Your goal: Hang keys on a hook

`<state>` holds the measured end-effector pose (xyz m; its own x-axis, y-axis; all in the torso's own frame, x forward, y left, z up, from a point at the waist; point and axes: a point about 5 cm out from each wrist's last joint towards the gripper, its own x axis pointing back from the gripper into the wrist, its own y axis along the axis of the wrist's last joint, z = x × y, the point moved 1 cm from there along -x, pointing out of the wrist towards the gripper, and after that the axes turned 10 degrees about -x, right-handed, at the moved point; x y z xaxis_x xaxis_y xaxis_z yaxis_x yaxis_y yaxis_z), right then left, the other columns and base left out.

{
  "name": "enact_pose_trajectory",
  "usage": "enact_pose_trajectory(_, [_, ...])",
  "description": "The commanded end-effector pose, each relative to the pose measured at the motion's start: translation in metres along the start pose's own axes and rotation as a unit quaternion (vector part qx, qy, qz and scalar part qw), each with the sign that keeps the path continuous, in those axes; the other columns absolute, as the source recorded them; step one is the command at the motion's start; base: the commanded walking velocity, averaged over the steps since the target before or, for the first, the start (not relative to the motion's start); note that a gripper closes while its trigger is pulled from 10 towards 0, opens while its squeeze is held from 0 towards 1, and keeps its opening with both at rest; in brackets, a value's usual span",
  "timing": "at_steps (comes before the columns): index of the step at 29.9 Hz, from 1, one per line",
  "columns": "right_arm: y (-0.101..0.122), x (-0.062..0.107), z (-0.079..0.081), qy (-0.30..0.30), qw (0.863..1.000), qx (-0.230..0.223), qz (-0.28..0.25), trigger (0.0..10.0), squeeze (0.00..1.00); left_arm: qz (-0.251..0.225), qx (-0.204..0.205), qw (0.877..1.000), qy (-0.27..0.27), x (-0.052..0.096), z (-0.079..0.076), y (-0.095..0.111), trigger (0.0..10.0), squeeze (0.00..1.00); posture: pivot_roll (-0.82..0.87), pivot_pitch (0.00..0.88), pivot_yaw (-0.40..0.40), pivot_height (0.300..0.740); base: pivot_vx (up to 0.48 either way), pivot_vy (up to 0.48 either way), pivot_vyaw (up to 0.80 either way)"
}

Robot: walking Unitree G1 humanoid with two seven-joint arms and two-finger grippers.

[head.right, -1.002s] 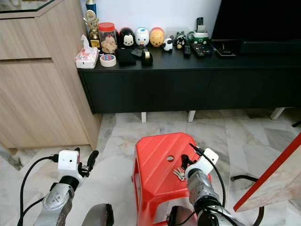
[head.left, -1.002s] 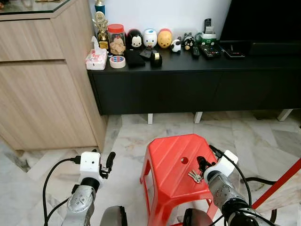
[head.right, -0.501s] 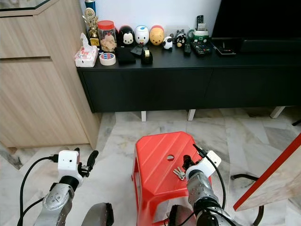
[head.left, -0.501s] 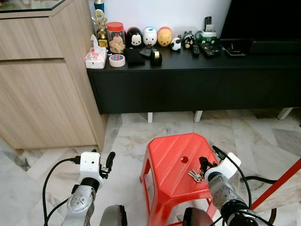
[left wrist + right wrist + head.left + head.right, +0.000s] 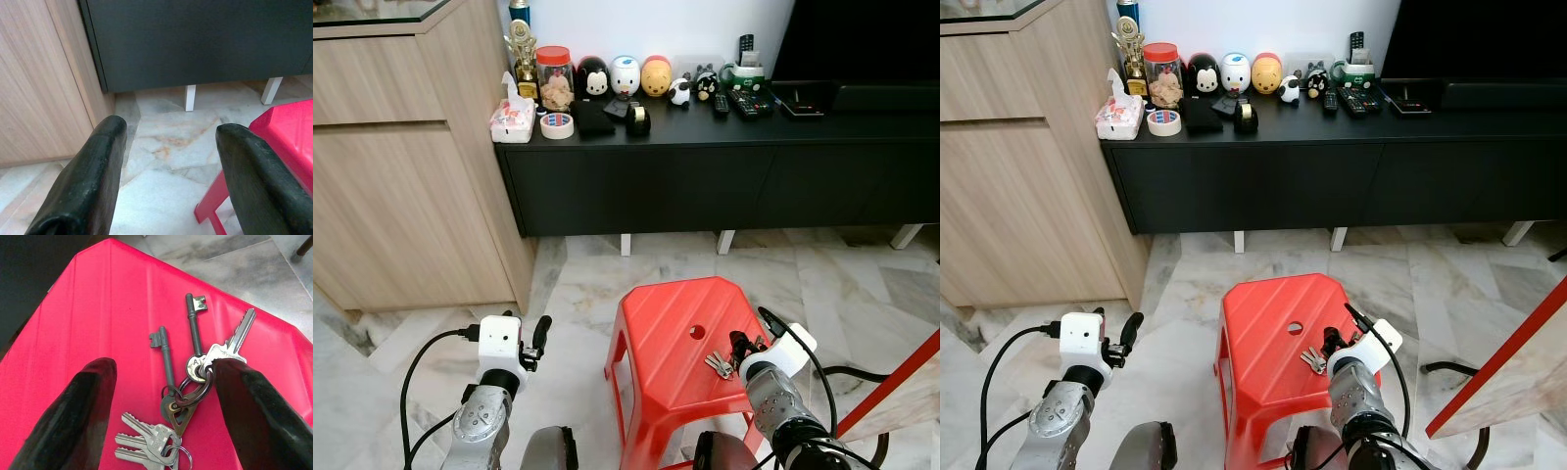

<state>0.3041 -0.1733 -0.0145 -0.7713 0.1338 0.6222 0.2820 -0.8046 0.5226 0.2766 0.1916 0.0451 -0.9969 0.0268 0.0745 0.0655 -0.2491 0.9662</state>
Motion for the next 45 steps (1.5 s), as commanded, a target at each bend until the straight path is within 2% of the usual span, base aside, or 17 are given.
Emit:
enact_pose_trajectory(1, [-0.001, 0.000, -0.006, -0.010, 1.000, -0.008, 0.001, 10.0, 0.00, 0.006, -0.008, 1.000, -0.004, 0.001, -0.002, -0.003, 10.0, 0.00, 0.11, 0.008, -0.055, 0.598, 0.000, 0.000, 0.00])
enact_pose_trajectory(6, [-0.006, 0.001, -0.005, -0.005, 1.000, -0.004, 0.014, 10.0, 0.00, 0.006, -0.008, 1.000, -0.004, 0.001, -0.002, -0.003, 10.0, 0.00, 0.11, 0.008, -0.055, 0.598, 0.000, 0.000, 0.00])
enact_pose_trajectory(8, [-0.008, 0.001, -0.007, -0.010, 1.000, 0.005, 0.021, 10.0, 0.00, 0.006, -0.019, 1.000, -0.006, 0.000, -0.001, -0.003, 10.0, 0.00, 0.11, 0.008, -0.056, 0.598, 0.000, 0.000, 0.00])
enact_pose_trajectory(15, [-0.013, 0.002, -0.012, -0.014, 0.999, 0.006, 0.029, 9.8, 0.00, 0.002, -0.019, 1.000, -0.006, -0.001, 0.001, -0.001, 10.0, 0.00, 0.11, 0.009, -0.056, 0.598, 0.000, 0.000, 0.00])
enact_pose_trajectory(16, [-0.013, 0.002, -0.013, -0.015, 0.999, 0.007, 0.029, 4.7, 0.00, 0.002, -0.019, 1.000, -0.005, -0.001, 0.001, -0.001, 10.0, 0.00, 0.11, 0.009, -0.056, 0.598, 0.000, 0.000, 0.00])
enact_pose_trajectory(17, [-0.013, 0.002, -0.014, -0.018, 0.999, -0.005, 0.029, 0.0, 0.00, 0.002, -0.018, 1.000, -0.005, -0.001, 0.000, -0.001, 10.0, 0.00, 0.11, 0.009, -0.056, 0.598, 0.000, 0.000, 0.00])
enact_pose_trajectory(19, [-0.013, 0.002, -0.015, -0.021, 0.999, -0.010, 0.030, 0.0, 0.00, 0.002, -0.018, 1.000, -0.005, -0.001, 0.000, -0.001, 10.0, 0.00, 0.11, 0.009, -0.056, 0.598, 0.000, 0.000, 0.00])
enact_pose_trajectory(22, [-0.011, 0.002, -0.016, -0.026, 0.999, -0.018, 0.029, 0.0, 0.00, 0.003, -0.016, 1.000, -0.005, -0.001, -0.002, -0.001, 10.0, 0.00, 0.11, 0.012, -0.058, 0.598, 0.000, 0.000, 0.00])
enact_pose_trajectory(23, [-0.009, 0.002, -0.017, -0.028, 0.999, -0.024, 0.029, 1.1, 0.00, 0.003, -0.016, 1.000, -0.006, 0.000, -0.003, -0.002, 10.0, 0.00, 0.11, 0.012, -0.058, 0.598, 0.000, 0.000, 0.00])
enact_pose_trajectory(24, [-0.008, 0.001, -0.017, -0.029, 0.999, -0.026, 0.030, 4.5, 0.00, 0.004, -0.015, 1.000, -0.006, 0.000, -0.003, -0.002, 10.0, 0.00, 0.11, 0.012, -0.058, 0.598, 0.000, 0.000, 0.00])
enact_pose_trajectory(25, [-0.008, 0.001, -0.017, -0.029, 0.999, -0.027, 0.030, 4.5, 0.00, 0.004, -0.015, 1.000, -0.006, 0.000, -0.003, -0.002, 10.0, 0.00, 0.11, 0.012, -0.058, 0.598, 0.000, 0.000, 0.00])
enact_pose_trajectory(26, [-0.006, 0.001, -0.017, -0.028, 0.999, -0.029, 0.029, 10.0, 0.00, 0.004, -0.015, 1.000, -0.006, 0.000, -0.003, -0.002, 10.0, 0.00, 0.11, 0.013, -0.057, 0.598, 0.000, 0.000, 0.00])
enact_pose_trajectory(40, [0.006, -0.001, -0.012, -0.033, 0.998, -0.044, 0.024, 10.0, 0.00, 0.008, -0.015, 1.000, -0.003, 0.001, 0.000, -0.003, 10.0, 0.00, 0.11, 0.017, -0.056, 0.598, 0.000, 0.000, 0.00])
enact_pose_trajectory(45, [0.002, -0.001, -0.009, -0.026, 0.999, -0.016, 0.043, 10.0, 0.00, 0.008, -0.015, 1.000, -0.003, 0.001, 0.000, -0.004, 10.0, 0.00, 0.11, 0.017, -0.056, 0.598, 0.000, 0.000, 0.00])
